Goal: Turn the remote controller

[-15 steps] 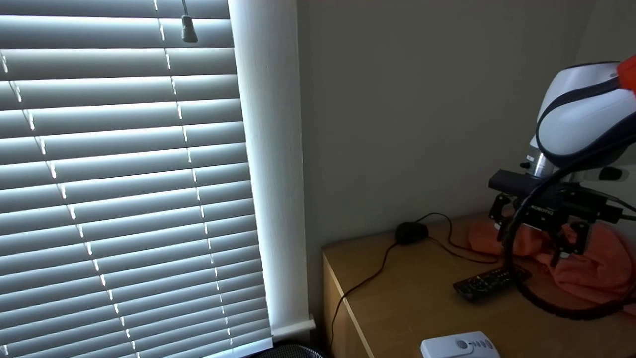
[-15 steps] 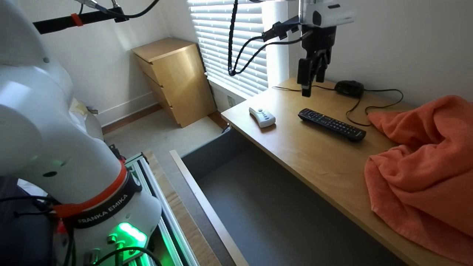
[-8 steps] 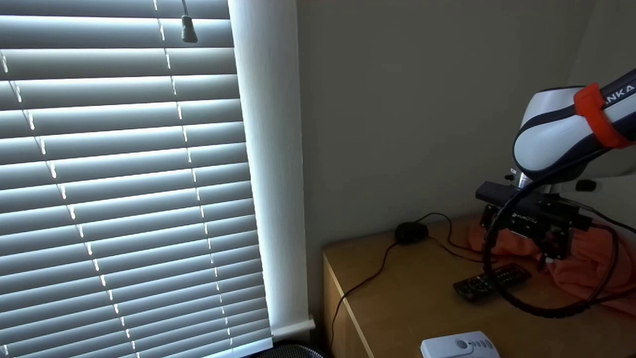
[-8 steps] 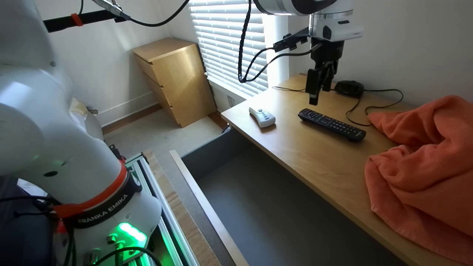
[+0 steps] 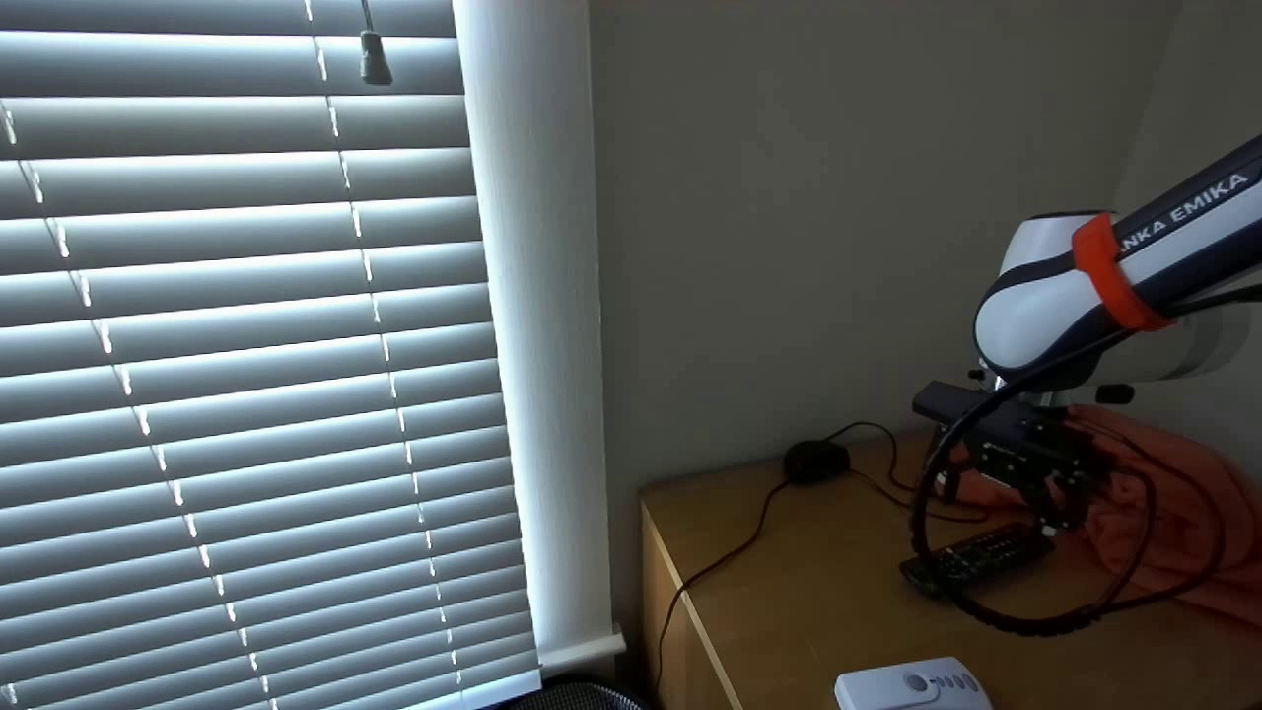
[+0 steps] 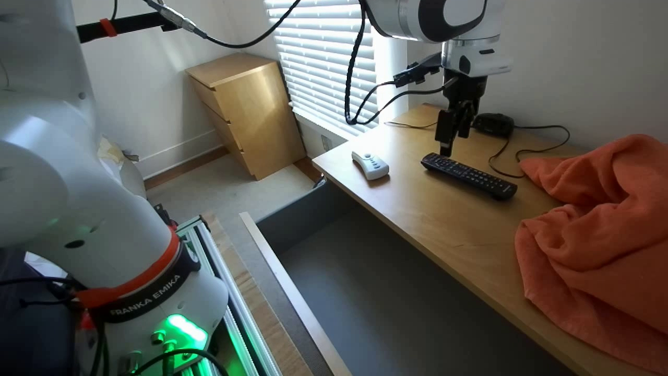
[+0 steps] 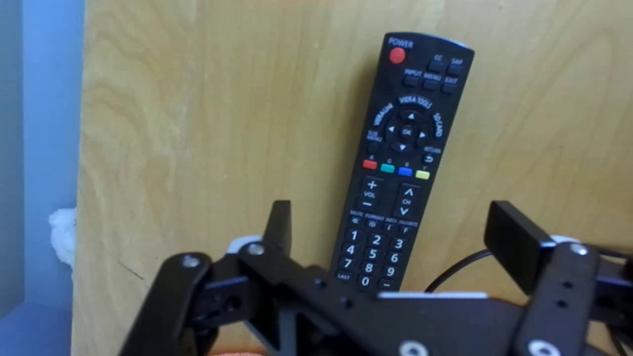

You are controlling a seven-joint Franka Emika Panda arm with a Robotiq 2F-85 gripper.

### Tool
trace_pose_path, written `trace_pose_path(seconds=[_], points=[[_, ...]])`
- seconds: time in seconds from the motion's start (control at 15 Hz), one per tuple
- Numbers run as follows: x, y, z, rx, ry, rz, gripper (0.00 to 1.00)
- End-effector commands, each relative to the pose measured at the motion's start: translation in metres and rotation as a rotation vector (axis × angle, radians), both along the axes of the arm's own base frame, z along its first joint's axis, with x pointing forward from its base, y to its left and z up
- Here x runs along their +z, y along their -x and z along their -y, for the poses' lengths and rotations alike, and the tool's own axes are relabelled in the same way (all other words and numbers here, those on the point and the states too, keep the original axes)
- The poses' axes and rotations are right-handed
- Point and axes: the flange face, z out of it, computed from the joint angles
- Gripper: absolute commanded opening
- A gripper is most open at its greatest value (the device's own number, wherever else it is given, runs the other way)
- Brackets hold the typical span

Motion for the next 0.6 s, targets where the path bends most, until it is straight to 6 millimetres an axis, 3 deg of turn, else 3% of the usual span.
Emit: trace_pose_path(seconds=[0.0, 0.53], points=[[-0.028, -0.017, 0.003, -0.039, -0.006, -0.014, 1.00], [-0.059, -0.033, 0.022, -0.101, -0.027, -0.034, 1.00]])
